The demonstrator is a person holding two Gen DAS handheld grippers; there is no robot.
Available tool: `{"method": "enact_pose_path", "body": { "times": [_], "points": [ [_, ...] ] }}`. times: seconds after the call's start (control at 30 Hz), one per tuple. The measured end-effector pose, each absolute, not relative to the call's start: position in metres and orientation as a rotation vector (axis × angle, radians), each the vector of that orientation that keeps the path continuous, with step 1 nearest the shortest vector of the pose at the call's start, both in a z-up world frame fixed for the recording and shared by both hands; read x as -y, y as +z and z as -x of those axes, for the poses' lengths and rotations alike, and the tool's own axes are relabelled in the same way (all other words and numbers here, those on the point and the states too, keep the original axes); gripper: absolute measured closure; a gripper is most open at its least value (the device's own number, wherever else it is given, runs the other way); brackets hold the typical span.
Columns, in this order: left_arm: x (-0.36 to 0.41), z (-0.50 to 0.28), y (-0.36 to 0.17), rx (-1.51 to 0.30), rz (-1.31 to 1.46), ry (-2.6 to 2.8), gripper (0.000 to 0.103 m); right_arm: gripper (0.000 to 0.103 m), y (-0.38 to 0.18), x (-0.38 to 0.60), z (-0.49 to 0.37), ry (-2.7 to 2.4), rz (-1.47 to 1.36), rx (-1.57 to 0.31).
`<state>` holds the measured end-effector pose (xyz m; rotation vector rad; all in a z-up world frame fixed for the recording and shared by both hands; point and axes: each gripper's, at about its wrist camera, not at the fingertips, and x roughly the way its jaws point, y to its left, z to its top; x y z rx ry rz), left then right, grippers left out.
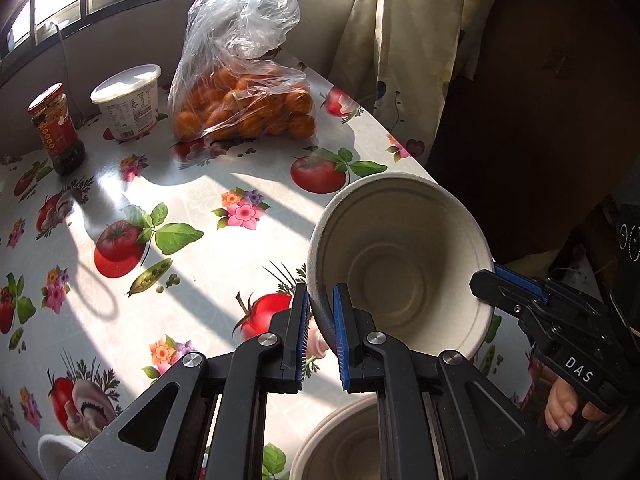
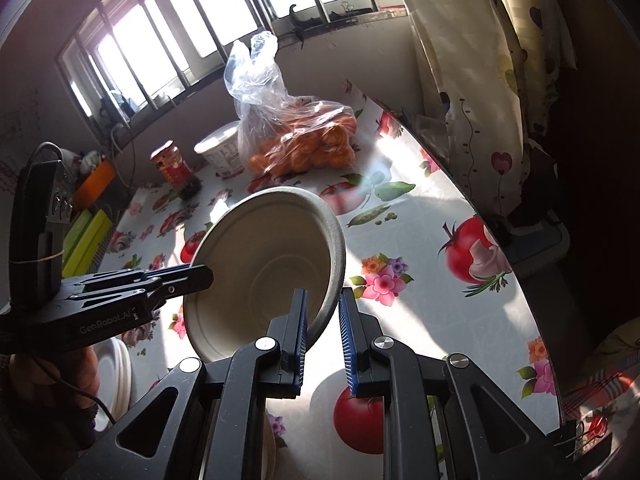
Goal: Organize plates and bowls
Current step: 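Lift the gripped bowl and carry it toward the bowl stack, then lower the held beige bowl into the nested beige bowls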
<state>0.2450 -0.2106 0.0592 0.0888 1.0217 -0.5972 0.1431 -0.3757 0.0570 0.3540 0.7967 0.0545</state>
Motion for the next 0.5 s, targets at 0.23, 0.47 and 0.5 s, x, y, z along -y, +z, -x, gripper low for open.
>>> {"method": "enact_pose_path", "body": {
  "times": [0.23,0.47,0.5],
  "points": [
    [0.202,-0.227,0.065,-1.006,-0.087,-0.594,0.091,0.087,0.061,0.367,-0.128,0.063,-0.35,-0.785],
    [0.187,-0.209,0.069,-1.005,-0.074,-0.584,0.091,0.087,0.065,0.354,-0.11,0.079,-0.348,-0.779],
    [0.185,-0.207,0.069,-1.004,-0.072,-0.583,0.091,0.087,0.065,0.353,-0.108,0.08,-0.349,-0.777]
  ]
}}
